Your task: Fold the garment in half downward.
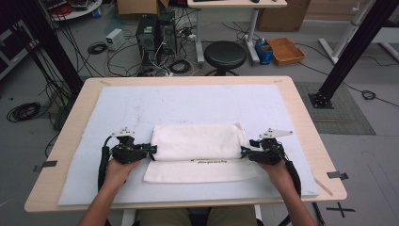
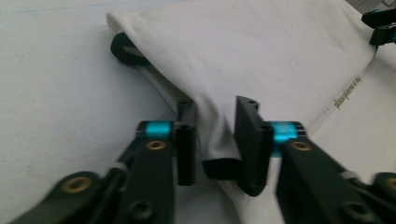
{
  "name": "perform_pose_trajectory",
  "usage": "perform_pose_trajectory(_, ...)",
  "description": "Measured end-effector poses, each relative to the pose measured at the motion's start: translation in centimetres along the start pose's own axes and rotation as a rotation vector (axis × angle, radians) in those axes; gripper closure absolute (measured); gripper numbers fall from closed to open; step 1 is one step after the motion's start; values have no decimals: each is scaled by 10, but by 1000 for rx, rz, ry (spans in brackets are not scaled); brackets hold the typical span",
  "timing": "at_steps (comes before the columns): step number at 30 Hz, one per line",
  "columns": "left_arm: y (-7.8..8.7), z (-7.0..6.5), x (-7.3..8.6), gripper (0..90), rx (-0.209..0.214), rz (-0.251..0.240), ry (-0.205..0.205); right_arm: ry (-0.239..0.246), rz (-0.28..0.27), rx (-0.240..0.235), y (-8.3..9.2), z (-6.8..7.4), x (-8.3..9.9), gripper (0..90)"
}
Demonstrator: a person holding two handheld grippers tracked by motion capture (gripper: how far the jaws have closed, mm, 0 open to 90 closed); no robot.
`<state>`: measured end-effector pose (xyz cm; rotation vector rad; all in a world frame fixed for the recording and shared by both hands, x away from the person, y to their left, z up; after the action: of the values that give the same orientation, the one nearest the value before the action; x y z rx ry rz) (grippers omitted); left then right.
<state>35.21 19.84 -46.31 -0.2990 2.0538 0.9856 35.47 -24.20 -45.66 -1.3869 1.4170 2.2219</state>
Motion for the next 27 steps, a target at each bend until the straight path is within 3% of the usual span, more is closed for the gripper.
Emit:
perform_pose_trajectory(2,2,-2,2,824,-7,-4,-16,40,18,-1,-1,2,1,788)
perform_pose_trajectory(3,4,-3,2,846,-6,-11,-18,51,11,-13,0,4,1,816)
perform_pose_trajectory(7,17,-10,4,849,30,-81,-31,97,-37,-32,13,9,-1,833)
perform_pose_trajectory(13,36,-22,12,849,72,-119,-63,115,-79,-73,37,14,9,833)
perform_pose_trajectory(21,54,-41,39,849,98,-66,-137,134,-70,-119,62,26,28,833)
perform_pose_trajectory(27,48,-40,56,848,87,8,-148,133,3,-128,57,28,46,834)
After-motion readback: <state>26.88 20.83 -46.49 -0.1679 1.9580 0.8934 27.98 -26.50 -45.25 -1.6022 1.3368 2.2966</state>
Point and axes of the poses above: each handheld gripper's, and its own axes: y roughly backward along the jaws, x roughly out of its underside, z roughly to its left, the point moved 3 cm from there along -y, roughly forward along the jaws
